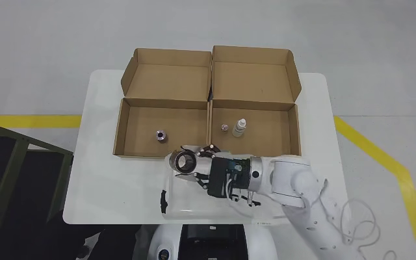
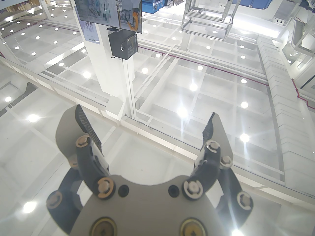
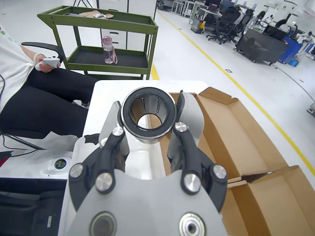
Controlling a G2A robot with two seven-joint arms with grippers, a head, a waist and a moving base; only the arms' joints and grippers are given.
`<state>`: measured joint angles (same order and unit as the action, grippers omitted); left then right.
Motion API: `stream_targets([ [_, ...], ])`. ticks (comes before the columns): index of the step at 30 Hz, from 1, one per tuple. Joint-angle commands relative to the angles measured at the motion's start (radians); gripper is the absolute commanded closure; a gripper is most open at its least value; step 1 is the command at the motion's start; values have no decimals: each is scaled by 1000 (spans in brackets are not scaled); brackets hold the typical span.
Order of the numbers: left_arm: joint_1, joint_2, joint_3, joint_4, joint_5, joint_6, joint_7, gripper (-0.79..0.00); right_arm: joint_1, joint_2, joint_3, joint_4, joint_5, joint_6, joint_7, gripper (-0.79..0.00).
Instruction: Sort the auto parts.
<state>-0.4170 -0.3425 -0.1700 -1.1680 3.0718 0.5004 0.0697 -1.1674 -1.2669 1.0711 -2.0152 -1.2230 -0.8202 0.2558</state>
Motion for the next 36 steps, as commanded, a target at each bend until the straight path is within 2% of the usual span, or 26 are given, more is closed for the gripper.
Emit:
stream_targets([
  [1,0,0,0,0,0,0,0,-785,13,0,6,0,4,10,-10,0],
  [10,0,0,0,0,0,0,0,-785,76,-4,27,36,80,41,-111,0],
  [20,0,0,0,0,0,0,0,-785,112,-5,49,-2,56,88,-201,0],
  [36,0,0,0,0,0,0,0,-785,120,-5,26,8,24,96,-250,0],
])
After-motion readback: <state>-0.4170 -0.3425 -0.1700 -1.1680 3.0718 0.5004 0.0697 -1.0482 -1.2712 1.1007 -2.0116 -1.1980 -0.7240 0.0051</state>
